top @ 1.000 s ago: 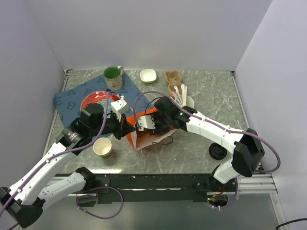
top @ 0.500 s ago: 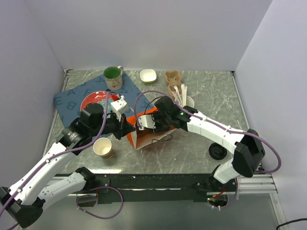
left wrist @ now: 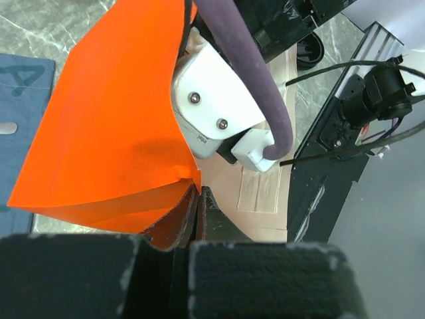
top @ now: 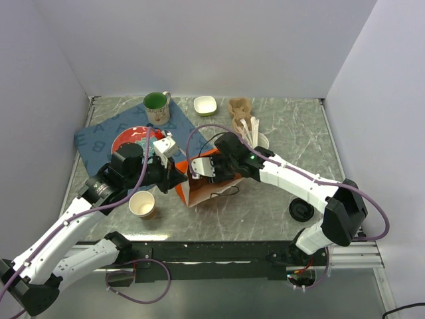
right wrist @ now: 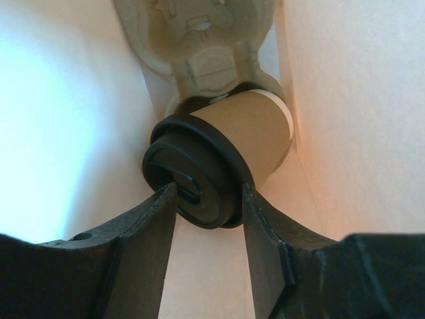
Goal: Pack the takeout coffee
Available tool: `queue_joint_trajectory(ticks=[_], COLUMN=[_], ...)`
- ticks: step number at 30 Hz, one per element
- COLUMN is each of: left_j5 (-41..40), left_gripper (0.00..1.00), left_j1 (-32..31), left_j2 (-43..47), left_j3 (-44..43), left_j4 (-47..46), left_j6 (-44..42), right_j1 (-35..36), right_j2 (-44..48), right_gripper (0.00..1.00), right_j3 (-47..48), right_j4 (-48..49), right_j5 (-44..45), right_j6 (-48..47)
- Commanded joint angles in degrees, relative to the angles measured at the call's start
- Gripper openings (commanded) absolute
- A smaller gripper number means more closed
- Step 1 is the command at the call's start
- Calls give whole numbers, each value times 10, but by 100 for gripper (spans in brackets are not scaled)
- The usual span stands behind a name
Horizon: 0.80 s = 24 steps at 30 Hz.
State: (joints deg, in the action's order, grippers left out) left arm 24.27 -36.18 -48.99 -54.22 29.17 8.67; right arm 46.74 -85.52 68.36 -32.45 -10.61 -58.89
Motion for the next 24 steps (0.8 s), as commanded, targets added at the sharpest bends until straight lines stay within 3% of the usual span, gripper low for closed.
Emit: queue_joint_trajectory(ticks=[1,16,24], left_j5=[17,8,10], left_gripper=[1,1,1], left_j1=[1,1,1], left_j2=[3,5,7], left_j3=[3,4,10], left_j4=[-18,-23,-33], left_j6=[1,0,4], right_j1=[-15,-26,-29], right_j2=[16,-7,-32], right_gripper=[50,55,66], right_j3=[23,27,30], right_j4=[60,70,76], right_j5=[5,-22,-46], right_j6=[20,19,17])
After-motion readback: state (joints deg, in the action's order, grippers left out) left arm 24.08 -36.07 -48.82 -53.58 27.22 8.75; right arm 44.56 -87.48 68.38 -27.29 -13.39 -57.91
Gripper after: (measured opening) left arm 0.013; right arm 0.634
